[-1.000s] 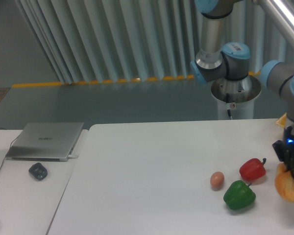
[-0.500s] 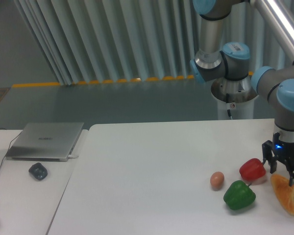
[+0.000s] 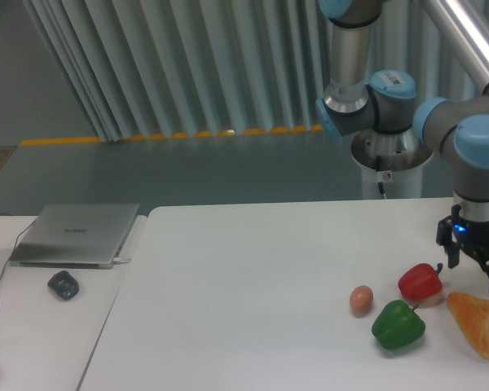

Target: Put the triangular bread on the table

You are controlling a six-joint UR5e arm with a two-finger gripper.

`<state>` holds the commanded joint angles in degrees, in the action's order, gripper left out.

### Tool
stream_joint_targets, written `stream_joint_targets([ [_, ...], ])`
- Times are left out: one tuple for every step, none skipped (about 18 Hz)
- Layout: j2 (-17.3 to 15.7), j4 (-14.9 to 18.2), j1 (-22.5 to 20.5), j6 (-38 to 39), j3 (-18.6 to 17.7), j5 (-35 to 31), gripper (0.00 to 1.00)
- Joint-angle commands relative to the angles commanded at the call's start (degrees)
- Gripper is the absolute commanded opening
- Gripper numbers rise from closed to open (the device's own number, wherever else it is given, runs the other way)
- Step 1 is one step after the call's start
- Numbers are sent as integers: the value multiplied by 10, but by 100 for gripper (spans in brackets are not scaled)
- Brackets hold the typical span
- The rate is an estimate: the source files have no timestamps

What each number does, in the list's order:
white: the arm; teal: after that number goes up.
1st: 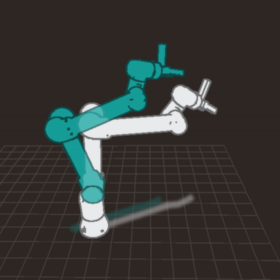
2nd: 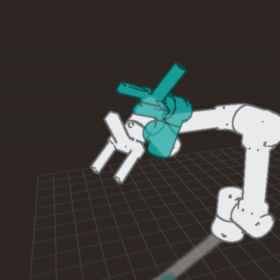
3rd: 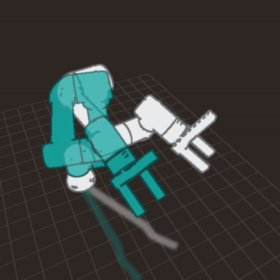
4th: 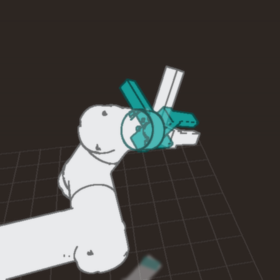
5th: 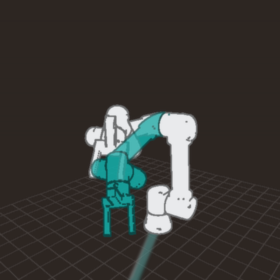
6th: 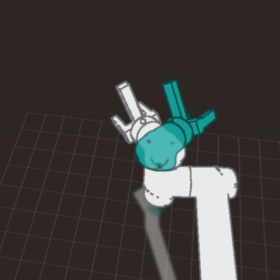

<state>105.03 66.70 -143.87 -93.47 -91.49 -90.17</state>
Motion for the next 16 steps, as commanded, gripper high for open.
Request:
stream_joint_targets([
  [-4, 4, -7, -36, 2, -4, 100],
  [-9, 15, -16, -64, 3, -4, 100],
  [-10, 25, -25, -86, 7, -4, 100],
  [-10, 39, -33, -106, 16, -4, 100],
  [-10, 54, -40, -122, 25, -4, 100],
  [-10, 68, -44, -134, 34, -4, 100],
  [-10, 73, -48, -145, 39, -5, 100],
  [-11, 75, -52, -149, 39, -5, 100],
  [-10, 75, -54, -149, 38, -5, 100],
  [-10, 75, -57, -152, 37, -5, 100],
  [-10, 74, -59, -157, 35, -5, 100],
  [-9, 74, -62, -169, 34, -5, 100],
  [-9, 74, -63, -173, 34, -5, 100],
  [-9, 74, -63, -174, 34, -5, 100],
  [-8, 74, -63, -174, 34, -5, 100],
  [-8, 73, -63, -174, 34, -4, 100],
])
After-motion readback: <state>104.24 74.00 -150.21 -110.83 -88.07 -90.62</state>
